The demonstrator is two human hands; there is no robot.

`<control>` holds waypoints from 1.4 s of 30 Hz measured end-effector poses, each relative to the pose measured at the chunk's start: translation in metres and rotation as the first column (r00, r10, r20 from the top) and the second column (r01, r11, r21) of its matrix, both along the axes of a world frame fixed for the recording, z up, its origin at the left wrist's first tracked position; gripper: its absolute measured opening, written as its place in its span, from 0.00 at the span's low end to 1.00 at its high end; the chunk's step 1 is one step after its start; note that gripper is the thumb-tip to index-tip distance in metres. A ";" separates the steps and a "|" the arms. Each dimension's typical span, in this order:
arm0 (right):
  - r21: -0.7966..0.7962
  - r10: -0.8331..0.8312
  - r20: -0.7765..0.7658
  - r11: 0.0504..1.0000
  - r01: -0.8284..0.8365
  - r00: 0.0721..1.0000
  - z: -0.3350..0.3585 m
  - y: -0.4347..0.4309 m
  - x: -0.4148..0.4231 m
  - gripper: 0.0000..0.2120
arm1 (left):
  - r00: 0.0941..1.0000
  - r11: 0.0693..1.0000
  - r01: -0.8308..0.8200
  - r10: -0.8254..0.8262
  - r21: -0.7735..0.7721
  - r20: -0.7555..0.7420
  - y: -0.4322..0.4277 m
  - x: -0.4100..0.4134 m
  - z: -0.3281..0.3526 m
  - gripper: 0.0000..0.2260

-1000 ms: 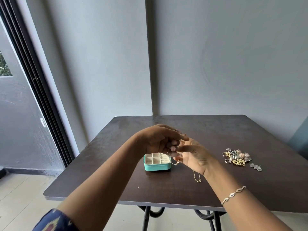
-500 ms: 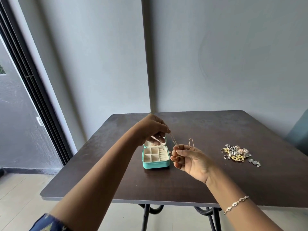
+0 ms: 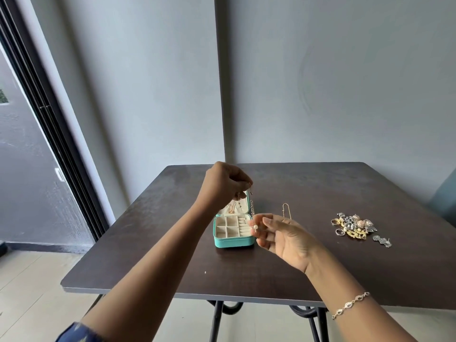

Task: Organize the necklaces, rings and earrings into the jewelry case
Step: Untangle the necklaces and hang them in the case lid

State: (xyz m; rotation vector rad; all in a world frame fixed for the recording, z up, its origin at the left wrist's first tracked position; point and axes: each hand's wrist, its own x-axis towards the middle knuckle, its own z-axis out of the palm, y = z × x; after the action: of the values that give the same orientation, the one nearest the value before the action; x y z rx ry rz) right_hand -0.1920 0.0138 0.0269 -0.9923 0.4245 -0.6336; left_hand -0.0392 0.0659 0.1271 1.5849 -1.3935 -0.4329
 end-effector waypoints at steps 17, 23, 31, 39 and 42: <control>-0.481 -0.115 -0.238 0.876 -0.014 0.965 0.077 -0.024 0.043 0.07 | 0.923 0.986 -0.026 0.088 -0.168 0.374 -0.002 0.015 -0.020 0.05; -0.469 -0.134 -0.337 0.882 -0.042 0.932 0.082 -0.030 0.052 0.07 | 0.898 0.978 0.014 0.078 -0.206 0.432 -0.004 0.022 -0.027 0.11; -0.488 -0.112 -0.581 0.841 -0.235 0.806 0.089 -0.042 0.059 0.05 | 0.852 0.977 0.088 0.028 -0.196 0.523 -0.009 0.030 -0.039 0.13; -0.516 -0.143 -0.591 0.824 -0.236 0.793 0.086 -0.061 0.073 0.07 | 0.987 0.971 -0.100 0.124 -0.219 0.098 -0.028 0.056 -0.071 0.09; -0.509 -0.117 -0.574 0.826 -0.242 0.810 0.084 -0.068 0.077 0.07 | 0.942 0.933 -0.324 0.302 -0.155 -0.147 -0.043 0.077 -0.101 0.05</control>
State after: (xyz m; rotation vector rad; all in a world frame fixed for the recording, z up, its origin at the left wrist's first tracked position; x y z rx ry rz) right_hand -0.1147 -0.0546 0.1113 -1.7898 0.7700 -0.3710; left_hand 0.0381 0.0227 0.0266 1.5710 -1.0325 -0.2023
